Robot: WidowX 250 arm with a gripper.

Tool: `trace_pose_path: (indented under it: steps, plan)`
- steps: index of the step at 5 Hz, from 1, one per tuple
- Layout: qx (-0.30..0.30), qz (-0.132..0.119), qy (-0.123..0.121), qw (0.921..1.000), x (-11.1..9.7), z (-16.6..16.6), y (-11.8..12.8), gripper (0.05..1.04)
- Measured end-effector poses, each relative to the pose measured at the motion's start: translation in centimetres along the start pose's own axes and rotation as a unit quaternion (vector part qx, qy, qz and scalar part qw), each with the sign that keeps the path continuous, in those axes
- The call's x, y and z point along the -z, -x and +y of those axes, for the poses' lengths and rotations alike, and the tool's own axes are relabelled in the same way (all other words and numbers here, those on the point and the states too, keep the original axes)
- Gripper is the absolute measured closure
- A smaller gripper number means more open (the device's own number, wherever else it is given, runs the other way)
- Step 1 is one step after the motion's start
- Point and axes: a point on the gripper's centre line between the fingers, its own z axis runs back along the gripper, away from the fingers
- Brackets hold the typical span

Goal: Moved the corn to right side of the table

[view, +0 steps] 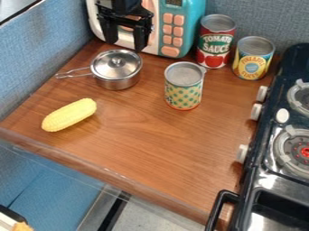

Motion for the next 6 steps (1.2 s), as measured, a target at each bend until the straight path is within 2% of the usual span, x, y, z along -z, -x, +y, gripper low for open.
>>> trace_pose_path:
  steps: [1,2,3,4,5,6]
  plan:
    - [0.002,0.021,0.009,0.9997,1.7,-0.3,0.5,0.083]
    - [0.032,0.013,0.038,0.9987,1.5,-0.5,2.4,0.083]
    - [0.07,-0.013,0.031,0.997,0.4,1.2,5.8,0.083]
    - [0.138,-0.003,0.018,0.9903,1.9,1.7,8.7,0.083]
    - [0.166,0.009,0.001,0.986,3.6,2.8,10.7,0.083]
    - [0.166,0.021,-0.008,0.9859,5.2,3.1,11.4,0.083]
